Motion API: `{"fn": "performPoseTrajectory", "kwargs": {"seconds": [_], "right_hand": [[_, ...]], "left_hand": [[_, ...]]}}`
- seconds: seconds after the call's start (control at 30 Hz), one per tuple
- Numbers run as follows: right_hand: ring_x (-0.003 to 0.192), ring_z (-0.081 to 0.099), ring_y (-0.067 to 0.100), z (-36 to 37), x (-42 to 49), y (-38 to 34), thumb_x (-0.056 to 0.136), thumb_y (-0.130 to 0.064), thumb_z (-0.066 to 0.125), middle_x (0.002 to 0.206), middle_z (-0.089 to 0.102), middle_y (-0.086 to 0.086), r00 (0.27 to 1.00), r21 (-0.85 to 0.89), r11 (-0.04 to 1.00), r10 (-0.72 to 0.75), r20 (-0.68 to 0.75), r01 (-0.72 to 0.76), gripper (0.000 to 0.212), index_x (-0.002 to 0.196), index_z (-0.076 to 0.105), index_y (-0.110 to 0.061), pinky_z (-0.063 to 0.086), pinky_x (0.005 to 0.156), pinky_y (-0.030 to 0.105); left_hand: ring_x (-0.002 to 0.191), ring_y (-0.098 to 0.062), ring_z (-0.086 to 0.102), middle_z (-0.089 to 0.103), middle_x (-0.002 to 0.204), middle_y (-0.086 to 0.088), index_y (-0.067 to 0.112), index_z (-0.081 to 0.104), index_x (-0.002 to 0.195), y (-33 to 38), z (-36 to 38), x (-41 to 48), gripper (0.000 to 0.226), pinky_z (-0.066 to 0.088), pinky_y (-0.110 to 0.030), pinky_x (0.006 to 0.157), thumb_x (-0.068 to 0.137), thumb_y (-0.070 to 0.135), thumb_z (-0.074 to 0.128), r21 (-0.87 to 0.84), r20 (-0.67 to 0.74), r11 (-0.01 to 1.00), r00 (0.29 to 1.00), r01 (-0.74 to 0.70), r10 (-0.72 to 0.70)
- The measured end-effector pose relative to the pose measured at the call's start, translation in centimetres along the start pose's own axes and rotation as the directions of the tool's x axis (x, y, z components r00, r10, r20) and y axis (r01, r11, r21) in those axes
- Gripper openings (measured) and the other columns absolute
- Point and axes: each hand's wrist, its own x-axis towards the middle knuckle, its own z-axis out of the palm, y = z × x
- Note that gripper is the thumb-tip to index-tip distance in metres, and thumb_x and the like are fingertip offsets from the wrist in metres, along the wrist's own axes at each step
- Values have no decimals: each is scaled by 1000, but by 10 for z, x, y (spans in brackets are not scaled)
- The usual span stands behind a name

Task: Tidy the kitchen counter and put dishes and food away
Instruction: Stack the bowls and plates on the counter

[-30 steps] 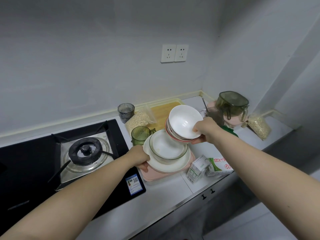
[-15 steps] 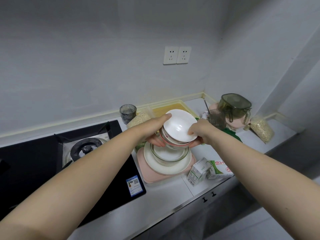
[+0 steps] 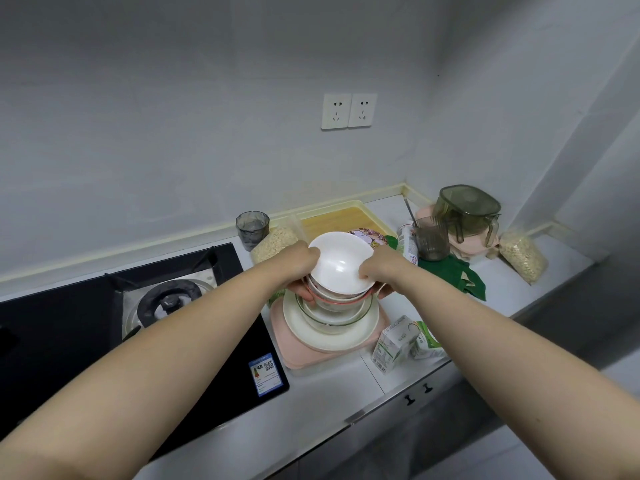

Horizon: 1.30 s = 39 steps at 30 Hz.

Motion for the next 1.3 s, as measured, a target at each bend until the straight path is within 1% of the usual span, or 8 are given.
{"fn": "performPoseTrajectory", "kwargs": {"seconds": [0.23, 0.37, 0.63, 0.83, 0.93, 1.0, 1.1, 1.3], "right_hand": [[35, 46, 21, 6, 2, 2, 82, 5, 38, 46, 50, 11, 999, -92, 995, -28, -18, 26, 15, 69, 44, 0, 41, 32, 21], [34, 46, 20, 10, 4, 4, 83, 4, 38, 51, 50, 13, 999, -131, 991, -36, -9, 35, 18, 67, 43, -2, 41, 33, 23], [39, 43, 21, 11, 5, 4, 84, 2, 39, 53, 48, 12, 999, -144, 989, -32, 1, 32, 15, 70, 41, -2, 36, 35, 22], [57, 47, 20, 10, 10, 19, 89, -23, 51, 73, 51, 6, 990, -12, 993, -120, -73, 119, 23, 102, 50, -4, 35, 43, 23], [82, 52, 23, 9, 15, 37, 95, -33, 43, 88, 57, 8, 950, 305, 918, -177, -257, 254, 32, 94, 58, -5, 42, 68, 31], [88, 51, 24, 12, 16, 48, 95, -32, 38, 91, 58, 7, 949, 515, 835, -27, -315, 195, 31, 84, 58, -12, 41, 79, 34], [94, 51, 23, 22, 24, 60, 97, -38, 35, 99, 58, 6, 963, 665, 745, 148, -226, 42, 34, 88, 59, -15, 40, 92, 37], [96, 64, 23, 46, 42, 68, 78, -62, 51, 99, 72, 5, 994, 696, 714, 112, -10, -74, 49, 95, 70, -20, 46, 96, 40]], "left_hand": [[67, -40, 69, 69, 60, -16, 8, 46, 97, -8, 2, 6, 22, 57, -43, 78, 87, 9, 27, 153, -39, 988, 999, -7, 13], [40, -20, 62, 59, 39, -8, 8, 45, 80, -10, 3, 6, 21, 51, -24, 58, 88, 6, 25, 240, -59, 971, 998, -6, 21], [27, -9, 52, 52, 31, 0, 12, 41, 72, -13, 1, 9, 26, 43, -18, 51, 92, 9, 26, 336, -53, 938, 992, -87, 111], [63, -24, 56, 58, 75, -6, 12, 51, 85, -30, -4, 10, 25, 41, -26, 55, 97, 23, 32, 448, -102, 854, 933, -266, 344], [88, -18, 50, 60, 95, -2, 11, 62, 92, -57, -7, 14, 34, 36, -29, 73, 99, 27, 33, 279, -346, 905, 846, -320, 406], [87, -20, 51, 61, 92, -5, 7, 63, 90, -80, -4, 19, 33, 38, -32, 74, 98, 22, 35, 218, -458, 936, 818, -277, 349], [84, -22, 54, 65, 99, -11, 9, 63, 83, -110, 8, 30, 29, 38, -29, 68, 95, 18, 38, 179, -478, 966, 841, -189, 253], [107, -17, 54, 62, 122, -5, 14, 57, 129, -124, 29, 33, 37, 38, -25, 87, 96, 15, 39, 14, -411, 973, 886, -229, 214]]}}
